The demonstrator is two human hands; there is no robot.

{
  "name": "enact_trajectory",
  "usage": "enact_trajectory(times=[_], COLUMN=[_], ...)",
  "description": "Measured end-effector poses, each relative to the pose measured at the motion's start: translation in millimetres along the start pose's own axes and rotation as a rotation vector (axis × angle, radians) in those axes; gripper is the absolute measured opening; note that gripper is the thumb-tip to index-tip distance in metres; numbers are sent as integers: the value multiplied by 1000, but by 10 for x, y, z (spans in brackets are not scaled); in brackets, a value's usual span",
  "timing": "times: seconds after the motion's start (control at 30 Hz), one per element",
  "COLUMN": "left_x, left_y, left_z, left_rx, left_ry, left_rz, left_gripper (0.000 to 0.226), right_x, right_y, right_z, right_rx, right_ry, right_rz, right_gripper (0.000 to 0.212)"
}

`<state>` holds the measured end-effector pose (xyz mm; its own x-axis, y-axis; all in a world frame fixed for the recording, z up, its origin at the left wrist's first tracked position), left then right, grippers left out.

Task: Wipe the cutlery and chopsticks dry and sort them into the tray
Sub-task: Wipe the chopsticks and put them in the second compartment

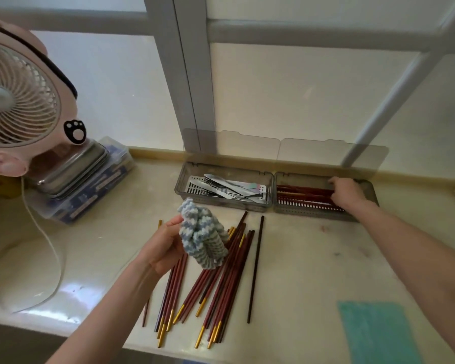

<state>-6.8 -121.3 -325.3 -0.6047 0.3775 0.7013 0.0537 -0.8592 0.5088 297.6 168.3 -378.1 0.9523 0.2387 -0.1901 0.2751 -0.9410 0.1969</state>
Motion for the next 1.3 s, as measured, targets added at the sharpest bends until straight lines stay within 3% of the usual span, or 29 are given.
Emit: enact_trajectory(times=[0.13, 0.17, 0.23, 0.3, 0.37, 0.43, 0.5, 0.6, 1.0, 1.2, 1.3], left_x=[23, 38, 71, 93, 94, 72, 81, 81, 44, 35, 40], left_y=[-18, 8, 36, 12, 3, -26, -24, -5, 47, 79, 98], left_z=[-60, -75, -91, -161, -264, -381, -426, -489, -495, -454, -450], left_rx=[7, -2, 4, 49, 106, 174, 192, 207, 177, 145, 135], left_ry=[-20, -18, -9, 29, 76, 72, 49, 28, 27, 54, 71], left_rz=[31, 32, 50, 69, 86, 79, 76, 76, 64, 53, 45], left_gripper=[67, 67, 66, 56, 22, 24, 26, 25, 25, 25, 24], right_x=[-68, -125, -317, -785, -1449, -1924, -2141, -2263, -2410, -2494, -2466], right_y=[85, 139, 308, 707, 1259, 1762, 2067, 2200, 2314, 2241, 2207], right_z=[354, 330, 76, -75, 155, 602, 978, 1247, 1294, 1396, 1234], right_rx=[-180, -134, 182, 431, 337, 96, -78, -170, -135, -279, -238], right_ry=[-123, -124, -136, -241, -288, -181, -85, -15, 138, 258, 215], right_rz=[-29, -39, -117, -384, -768, -1041, -1152, -1177, -1281, -1266, -1256], right_gripper=[34, 33, 31, 27, 28, 29, 31, 35, 25, 31, 27])
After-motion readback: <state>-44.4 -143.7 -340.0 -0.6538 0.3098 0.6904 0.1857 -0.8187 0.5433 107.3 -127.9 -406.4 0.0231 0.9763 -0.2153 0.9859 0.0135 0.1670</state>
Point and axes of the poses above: each hand's wrist, its own y-axis away from the middle knuckle, its own z-axis out of the palm, x = y × z, the point moved 9 cm from there along -y, towards the middle knuckle, and after that the axes turned 6 degrees about -z, right-handed, at the moved point
